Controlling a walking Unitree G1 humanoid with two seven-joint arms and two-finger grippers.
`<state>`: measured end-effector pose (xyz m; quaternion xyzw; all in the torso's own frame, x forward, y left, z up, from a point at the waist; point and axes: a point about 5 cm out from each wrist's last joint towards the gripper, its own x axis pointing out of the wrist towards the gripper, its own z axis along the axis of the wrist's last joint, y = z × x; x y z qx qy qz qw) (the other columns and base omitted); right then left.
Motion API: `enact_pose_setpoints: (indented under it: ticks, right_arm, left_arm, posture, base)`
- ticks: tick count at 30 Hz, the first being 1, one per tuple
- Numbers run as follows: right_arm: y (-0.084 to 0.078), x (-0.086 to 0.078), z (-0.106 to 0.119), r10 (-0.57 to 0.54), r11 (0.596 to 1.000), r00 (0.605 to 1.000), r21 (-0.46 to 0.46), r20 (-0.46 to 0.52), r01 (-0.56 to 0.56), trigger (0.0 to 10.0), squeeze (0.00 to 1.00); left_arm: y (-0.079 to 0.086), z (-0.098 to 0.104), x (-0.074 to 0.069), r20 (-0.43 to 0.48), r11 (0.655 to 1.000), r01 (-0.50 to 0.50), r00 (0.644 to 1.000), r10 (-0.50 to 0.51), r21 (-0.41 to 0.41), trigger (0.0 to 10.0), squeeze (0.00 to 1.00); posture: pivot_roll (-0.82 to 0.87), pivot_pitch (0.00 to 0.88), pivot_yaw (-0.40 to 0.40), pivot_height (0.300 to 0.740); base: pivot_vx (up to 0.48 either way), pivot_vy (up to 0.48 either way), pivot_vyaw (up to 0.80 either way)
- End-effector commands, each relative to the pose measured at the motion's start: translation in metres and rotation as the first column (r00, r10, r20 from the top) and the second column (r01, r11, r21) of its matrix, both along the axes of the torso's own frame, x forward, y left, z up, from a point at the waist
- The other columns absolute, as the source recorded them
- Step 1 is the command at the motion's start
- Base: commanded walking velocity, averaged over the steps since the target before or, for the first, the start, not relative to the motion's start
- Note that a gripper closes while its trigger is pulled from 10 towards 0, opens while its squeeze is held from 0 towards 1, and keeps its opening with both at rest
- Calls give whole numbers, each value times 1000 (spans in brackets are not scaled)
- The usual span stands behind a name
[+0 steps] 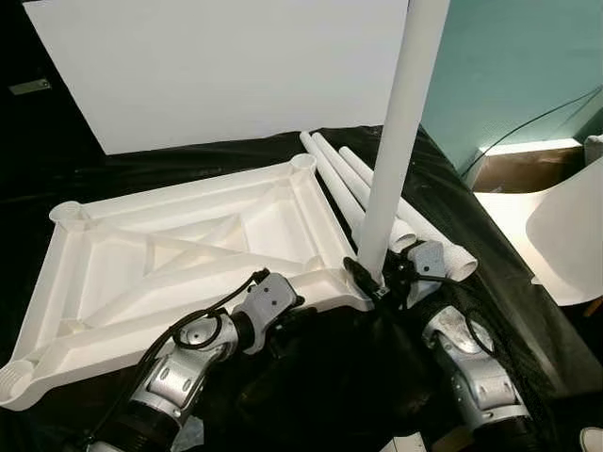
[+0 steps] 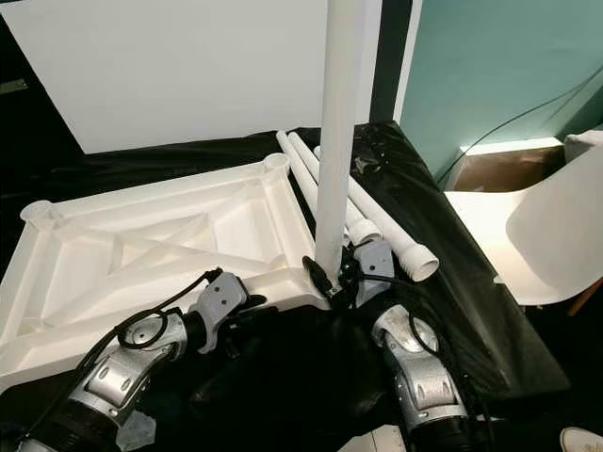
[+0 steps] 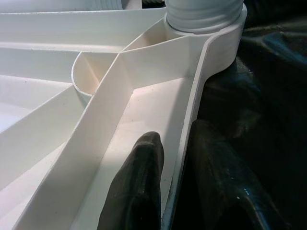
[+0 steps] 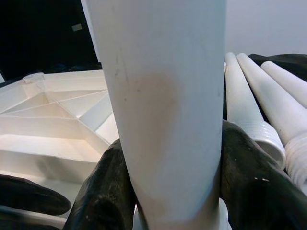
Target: Building children table
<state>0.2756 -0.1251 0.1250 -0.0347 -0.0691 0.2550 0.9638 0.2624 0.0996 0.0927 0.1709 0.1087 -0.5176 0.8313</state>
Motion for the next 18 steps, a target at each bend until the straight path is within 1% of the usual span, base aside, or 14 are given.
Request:
enact_pose_setpoints:
  ticks: [1, 2, 3, 4, 5, 6, 10, 11, 12, 13, 14, 15, 17, 18]
  right_arm:
    - [-8, 8, 13, -68, 997, 996, 25, 52, 66, 0, 0]
    - [-7, 9, 13, -65, 997, 996, -25, 61, 67, 10000, 0]
    - [-7, 9, 13, -65, 997, 996, -25, 61, 67, 10000, 0]
    - [-6, 9, 13, -72, 996, 995, -56, 71, 76, 10000, 0]
    - [-6, 9, 13, -68, 996, 995, -55, 71, 72, 10000, 0]
    - [-6, 10, 14, -50, 998, 997, -38, 64, 53, 10000, 1000]
    - [-6, 11, 15, -22, 1000, 998, -10, 52, 22, 10000, 1000]
    - [-5, 11, 16, 22, 1000, 999, -20, 49, -21, 10000, 1000]
    - [-5, 11, 16, 62, 998, 997, -31, 40, -60, 10000, 976]
    - [-6, 12, 15, 113, 993, 993, -50, 29, -111, 10000, 0]
    - [-7, 11, 15, 182, 981, 983, -74, 17, -180, 10000, 0]
    - [-7, 11, 15, 182, 981, 983, -74, 17, -180, 10000, 0]
    - [-10, 10, 16, 271, 957, 963, -108, 0, -269, 10000, 0]
    - [-10, 10, 16, 271, 957, 963, -108, 0, -269, 10000, 0]
  left_arm:
    - [-5, -22, -16, -105, 996, 78, 992, -73, 43, 10000, 0]
    - [-5, -23, -17, -108, 996, 79, 991, -74, 44, 10000, 0]
    - [-5, -23, -17, -108, 996, 79, 991, -74, 44, 10000, 0]
    - [-6, -23, -17, -108, 996, 79, 991, -74, 44, 10000, 0]
    - [-6, -23, -17, -109, 996, 79, 991, -74, 43, 10000, 0]
    - [-6, -23, -17, -109, 996, 79, 991, -74, 42, 10000, 0]
    - [-7, -23, -17, -110, 996, 80, 991, -75, 40, 10000, 0]
    - [-7, -23, -18, -111, 996, 81, 991, -76, 40, 10000, 0]
    - [-7, -23, -18, -112, 996, 82, 991, -77, 40, 10000, 0]
    - [-7, -24, -18, -113, 996, 83, 991, -78, 40, 10000, 0]
    - [-7, -24, -18, -114, 996, 84, 990, -79, 40, 10000, 0]
    - [-7, -24, -18, -114, 996, 84, 990, -79, 40, 10000, 0]
    - [-7, -24, -18, -115, 996, 85, 990, -80, 40, 10000, 0]
    - [-7, -24, -18, -115, 996, 85, 990, -80, 40, 10000, 0]
  posture:
    - [-17, 0, 39, 740]
    - [-18, 0, 36, 740]
    - [-18, 0, 36, 740]
    - [-18, 0, 35, 740]
    - [-18, 0, 35, 740]
    - [-18, 0, 35, 740]
    - [-19, 0, 35, 740]
    - [-21, 0, 36, 740]
    - [-22, 0, 36, 740]
    - [-22, 0, 36, 740]
    - [-24, 0, 38, 740]
    - [-24, 0, 38, 740]
    - [-24, 0, 40, 740]
    - [-24, 0, 40, 740]
  base:
    - [0, 0, 0]
    - [0, 0, 0]
    - [0, 0, 0]
    - [0, 0, 0]
    - [0, 0, 0]
    - [0, 0, 0]
    - [0, 0, 0]
    - [0, 0, 0]
    - [0, 0, 0]
    - [0, 0, 0]
    - [0, 0, 0]
    - [0, 0, 0]
    - [0, 0, 0]
    - [0, 0, 0]
